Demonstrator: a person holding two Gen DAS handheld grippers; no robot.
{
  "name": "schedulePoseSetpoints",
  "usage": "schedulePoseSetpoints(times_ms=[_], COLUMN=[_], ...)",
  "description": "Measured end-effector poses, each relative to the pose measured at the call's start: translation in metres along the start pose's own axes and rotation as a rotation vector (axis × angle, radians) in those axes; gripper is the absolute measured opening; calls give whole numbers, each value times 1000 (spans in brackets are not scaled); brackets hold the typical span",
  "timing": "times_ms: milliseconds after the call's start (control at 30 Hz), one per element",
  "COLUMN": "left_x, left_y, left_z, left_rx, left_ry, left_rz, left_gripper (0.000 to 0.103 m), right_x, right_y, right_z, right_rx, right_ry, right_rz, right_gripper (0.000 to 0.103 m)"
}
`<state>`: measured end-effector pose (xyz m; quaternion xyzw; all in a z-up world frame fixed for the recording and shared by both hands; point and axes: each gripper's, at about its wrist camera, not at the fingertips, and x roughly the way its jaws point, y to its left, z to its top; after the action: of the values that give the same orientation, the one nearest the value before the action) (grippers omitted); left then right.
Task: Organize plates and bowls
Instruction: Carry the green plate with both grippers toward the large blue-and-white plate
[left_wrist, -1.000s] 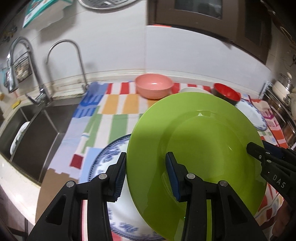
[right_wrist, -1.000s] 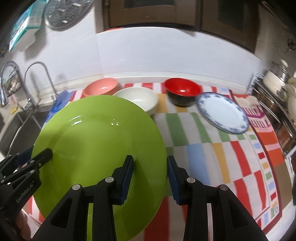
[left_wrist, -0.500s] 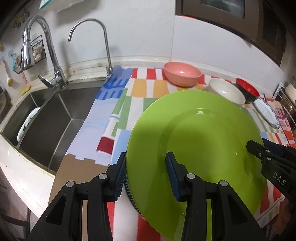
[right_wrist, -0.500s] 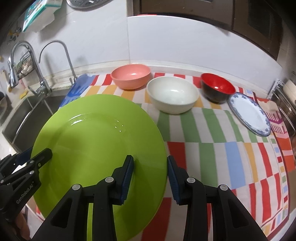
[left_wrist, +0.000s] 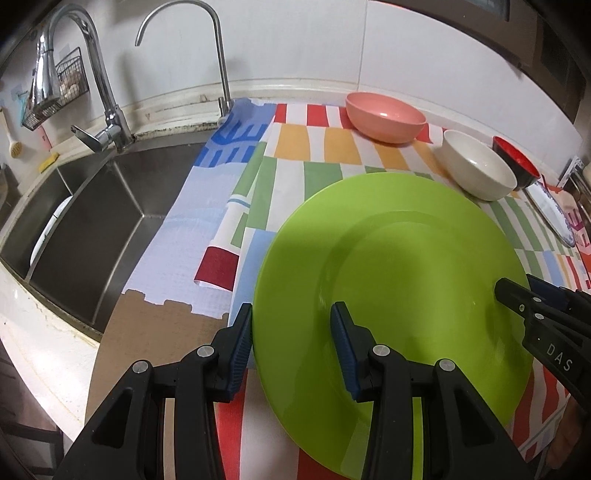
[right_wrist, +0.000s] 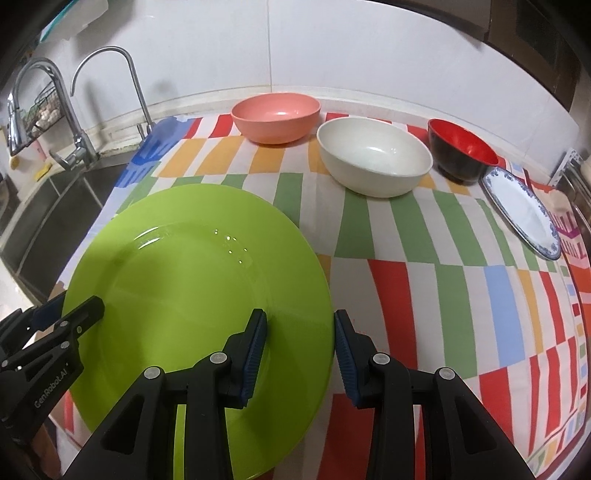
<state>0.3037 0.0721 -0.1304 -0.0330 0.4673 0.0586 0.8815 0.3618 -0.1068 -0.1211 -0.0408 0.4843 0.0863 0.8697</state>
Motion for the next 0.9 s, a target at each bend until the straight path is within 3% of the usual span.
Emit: schedulePoseSetpoints(times_ms=[333, 700, 900], left_x=[16, 16, 8], left_y=[0, -3, -6], left_z=[0, -1, 4], left_rx=[-5, 11, 9], left_ry=[44, 35, 8], left_rz=[6, 25, 56], left_gripper=[42, 42, 57], right_x=[18, 22, 18], right_y=[2, 2, -3], right_z=[0, 0, 0], right_rx=[-15, -42, -38], right_ry=[41, 45, 27], right_rz=[-3, -2, 6], right_gripper=[38, 40, 45])
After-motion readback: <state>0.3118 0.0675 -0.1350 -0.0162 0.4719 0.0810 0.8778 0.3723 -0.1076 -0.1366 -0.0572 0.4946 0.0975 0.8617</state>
